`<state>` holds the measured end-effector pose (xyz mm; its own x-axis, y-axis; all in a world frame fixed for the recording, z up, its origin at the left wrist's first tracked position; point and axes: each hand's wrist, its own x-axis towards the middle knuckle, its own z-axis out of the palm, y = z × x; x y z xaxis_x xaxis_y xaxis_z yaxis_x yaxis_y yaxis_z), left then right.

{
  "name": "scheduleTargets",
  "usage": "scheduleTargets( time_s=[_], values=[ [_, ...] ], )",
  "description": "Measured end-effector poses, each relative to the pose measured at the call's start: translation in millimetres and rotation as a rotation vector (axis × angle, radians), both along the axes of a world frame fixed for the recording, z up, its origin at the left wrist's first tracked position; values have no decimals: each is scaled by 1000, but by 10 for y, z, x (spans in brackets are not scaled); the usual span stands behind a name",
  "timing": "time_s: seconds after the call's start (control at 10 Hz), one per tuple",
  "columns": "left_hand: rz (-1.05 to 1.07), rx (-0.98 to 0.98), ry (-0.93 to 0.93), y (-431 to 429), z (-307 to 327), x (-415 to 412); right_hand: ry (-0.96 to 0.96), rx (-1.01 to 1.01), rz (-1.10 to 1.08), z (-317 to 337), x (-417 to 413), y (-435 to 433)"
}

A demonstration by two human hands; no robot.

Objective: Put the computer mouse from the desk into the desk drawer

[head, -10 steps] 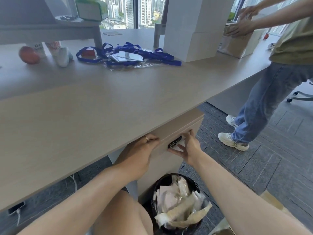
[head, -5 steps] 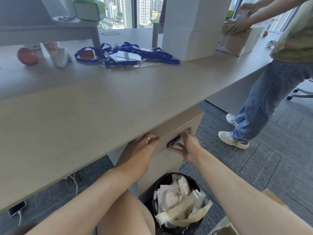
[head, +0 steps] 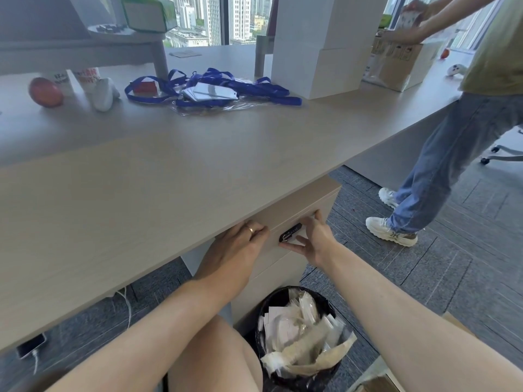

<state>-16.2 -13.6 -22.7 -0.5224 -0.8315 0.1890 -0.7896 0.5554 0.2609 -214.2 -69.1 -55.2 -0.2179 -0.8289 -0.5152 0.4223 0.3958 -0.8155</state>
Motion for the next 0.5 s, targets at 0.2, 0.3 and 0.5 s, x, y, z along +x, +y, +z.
scheduleTargets(
  time_s=[0.2, 0.3, 0.5],
  values=[
    [1, 8, -24, 4, 13, -5, 8, 2, 14, 52, 12, 4],
    [-1, 12, -24, -8, 12, -7, 29, -13, 81, 111, -36, 50],
    [-15, 57, -34, -15, 92, -11, 387, 78, 284, 338, -222, 404]
  ],
)
